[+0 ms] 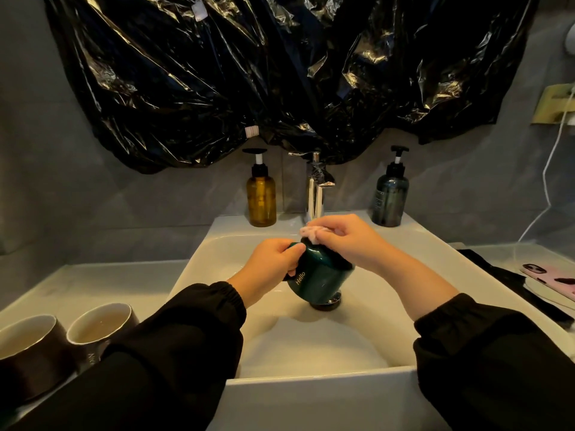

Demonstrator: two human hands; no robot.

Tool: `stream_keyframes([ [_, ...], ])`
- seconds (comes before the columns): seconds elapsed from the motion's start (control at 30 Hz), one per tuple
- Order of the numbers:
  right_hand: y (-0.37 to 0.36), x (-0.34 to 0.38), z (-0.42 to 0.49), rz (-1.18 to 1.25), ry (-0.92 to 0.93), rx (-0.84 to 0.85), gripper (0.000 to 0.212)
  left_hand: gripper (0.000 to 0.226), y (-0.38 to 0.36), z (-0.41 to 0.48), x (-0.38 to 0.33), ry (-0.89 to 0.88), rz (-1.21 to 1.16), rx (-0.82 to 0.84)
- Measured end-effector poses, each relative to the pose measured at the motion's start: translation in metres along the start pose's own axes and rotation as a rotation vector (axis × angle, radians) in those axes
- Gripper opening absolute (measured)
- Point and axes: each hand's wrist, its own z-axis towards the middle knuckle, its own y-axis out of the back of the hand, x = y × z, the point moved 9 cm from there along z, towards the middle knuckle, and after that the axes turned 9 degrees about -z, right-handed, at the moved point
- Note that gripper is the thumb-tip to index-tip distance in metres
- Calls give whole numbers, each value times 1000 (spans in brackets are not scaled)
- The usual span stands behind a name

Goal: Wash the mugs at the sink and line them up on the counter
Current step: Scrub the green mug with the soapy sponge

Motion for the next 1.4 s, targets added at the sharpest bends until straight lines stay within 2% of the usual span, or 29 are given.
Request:
stream_keyframes([
  [0.07, -5, 6, 0, -20, 37, 16, 25, 33, 5, 1, 7, 70, -118, -16],
  [0.2, -3, 10, -3, 10, 113, 3, 31, 34, 13, 1, 12, 106, -187, -61],
  [0.33, 18, 5, -9, 68, 161, -130, 30, 33, 20, 3, 12, 99, -344, -94],
  [0.4, 28, -2, -11, 171, 119, -199, 27, 32, 23, 4, 8, 57, -390, -79],
  [0.57, 23, -22, -6, 217, -87, -196, 27, 37, 15, 1, -2, -75, -186, 37],
  [0.67, 20, -9, -7, 114, 18, -218, 29, 34, 11, 1, -3, -95, -110, 19],
  [0.73, 17, 8, -10, 47, 134, -227, 31, 33, 16, 1, -5, -104, -120, -49],
  [0.8, 16, 11, -10, 52, 163, -235, 31, 36, 23, 2, -7, -120, -160, -113],
  [0.93, 23, -4, -8, 7, 36, -308, 26, 39, 28, 2, 2, -23, -304, -140],
  [1.03, 25, -9, -8, 38, -13, -366, 35, 38, 22, 4, 7, 87, -431, -161],
  [1.1, 21, -2, -9, 41, 47, -362, 37, 37, 20, 6, 11, 141, -503, -195],
  [1.17, 15, 12, -11, -56, 176, -349, 34, 36, 17, 8, 16, 177, -594, -204],
  [1.3, -8, 43, -23, -335, 500, -299, 34, 37, 14, 12, 33, 339, -1041, -233],
  [1.4, -14, 42, -25, -440, 565, -305, 39, 38, 19, 15, 40, 403, -1219, -264],
])
